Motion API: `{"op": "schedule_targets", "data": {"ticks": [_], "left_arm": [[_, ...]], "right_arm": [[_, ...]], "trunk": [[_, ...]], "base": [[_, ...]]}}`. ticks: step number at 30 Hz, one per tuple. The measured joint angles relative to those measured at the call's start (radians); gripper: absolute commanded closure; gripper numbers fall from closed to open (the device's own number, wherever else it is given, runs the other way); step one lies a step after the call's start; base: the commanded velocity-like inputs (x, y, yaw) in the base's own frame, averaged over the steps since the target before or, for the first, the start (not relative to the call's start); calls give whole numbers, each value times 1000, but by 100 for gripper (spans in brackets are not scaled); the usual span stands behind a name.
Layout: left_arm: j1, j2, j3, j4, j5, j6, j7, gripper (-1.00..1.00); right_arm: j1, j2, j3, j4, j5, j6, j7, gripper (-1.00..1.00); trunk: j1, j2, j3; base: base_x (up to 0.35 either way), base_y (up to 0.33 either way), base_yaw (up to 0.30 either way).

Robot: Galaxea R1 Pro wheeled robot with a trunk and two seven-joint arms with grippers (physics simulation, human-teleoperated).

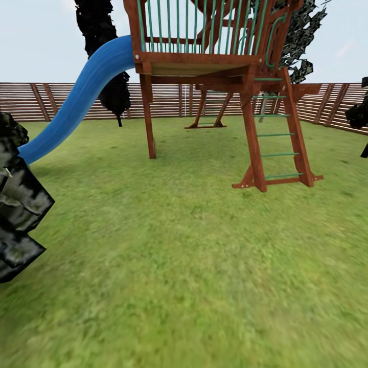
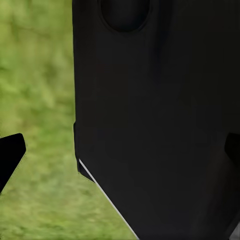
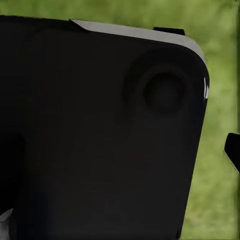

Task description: Take the three Easter eggs out of the wicker basket on the lawn in the garden, then place them on the lawn next to a single tree (choose any tree) so that all three eggs are next to the same tree and none are left in the basket.

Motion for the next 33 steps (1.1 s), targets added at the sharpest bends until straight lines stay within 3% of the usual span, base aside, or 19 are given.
{"op": "schedule_targets", "data": {"ticks": [33], "left_arm": [[0,0,0,0,0,0,0,-100]], "right_arm": [[0,0,0,0,0,0,0,-100]], "trunk": [[0,0,0]], "base": [[314,0,0]]}}
